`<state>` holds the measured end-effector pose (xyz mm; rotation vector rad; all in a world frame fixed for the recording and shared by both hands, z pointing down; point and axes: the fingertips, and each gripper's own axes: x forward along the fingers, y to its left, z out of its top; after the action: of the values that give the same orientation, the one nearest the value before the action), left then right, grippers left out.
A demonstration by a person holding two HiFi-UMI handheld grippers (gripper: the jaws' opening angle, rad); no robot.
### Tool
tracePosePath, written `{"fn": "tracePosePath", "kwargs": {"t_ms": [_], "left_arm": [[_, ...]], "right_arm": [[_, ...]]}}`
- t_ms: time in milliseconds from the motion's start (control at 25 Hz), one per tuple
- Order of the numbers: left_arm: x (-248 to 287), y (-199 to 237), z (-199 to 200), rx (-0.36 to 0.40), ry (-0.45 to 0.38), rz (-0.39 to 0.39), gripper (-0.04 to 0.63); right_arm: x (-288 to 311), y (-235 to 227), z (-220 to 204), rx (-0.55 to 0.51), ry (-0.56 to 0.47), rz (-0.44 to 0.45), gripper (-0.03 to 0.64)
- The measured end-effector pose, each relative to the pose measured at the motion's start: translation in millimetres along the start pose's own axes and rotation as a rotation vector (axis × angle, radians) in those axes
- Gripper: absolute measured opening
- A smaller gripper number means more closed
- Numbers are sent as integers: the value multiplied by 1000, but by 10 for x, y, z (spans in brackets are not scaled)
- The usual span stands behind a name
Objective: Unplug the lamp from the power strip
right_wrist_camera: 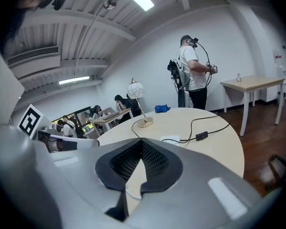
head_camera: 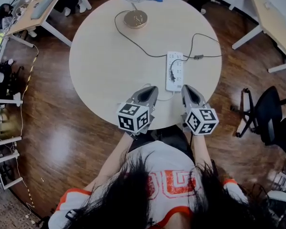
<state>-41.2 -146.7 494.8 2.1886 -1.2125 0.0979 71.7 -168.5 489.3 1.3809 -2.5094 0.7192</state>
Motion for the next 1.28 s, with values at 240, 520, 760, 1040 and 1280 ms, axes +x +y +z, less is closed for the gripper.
{"fn": "tracePosePath", "kwargs": {"t_ms": [240,520,760,1040,1280], "left_arm": [[-291,-28,54,6,-29,-63,0],[-441,-213,-88,23,-11,-140,0],[-400,-497,-114,51,-34,-156,0],[-403,-731,-118,33,-83,-94,0],[-423,-970,-285,13,-96,-55,0]], "right_arm": [[-355,255,-101,49,-61,-73,1],[-779,385,-364,64,-79,-168,0],[-1002,251,-327,54,-103,-166,0],[-1131,210,-248,-1,-81,-104,0],[-1303,200,-301,-42,-65,-38,0]]}}
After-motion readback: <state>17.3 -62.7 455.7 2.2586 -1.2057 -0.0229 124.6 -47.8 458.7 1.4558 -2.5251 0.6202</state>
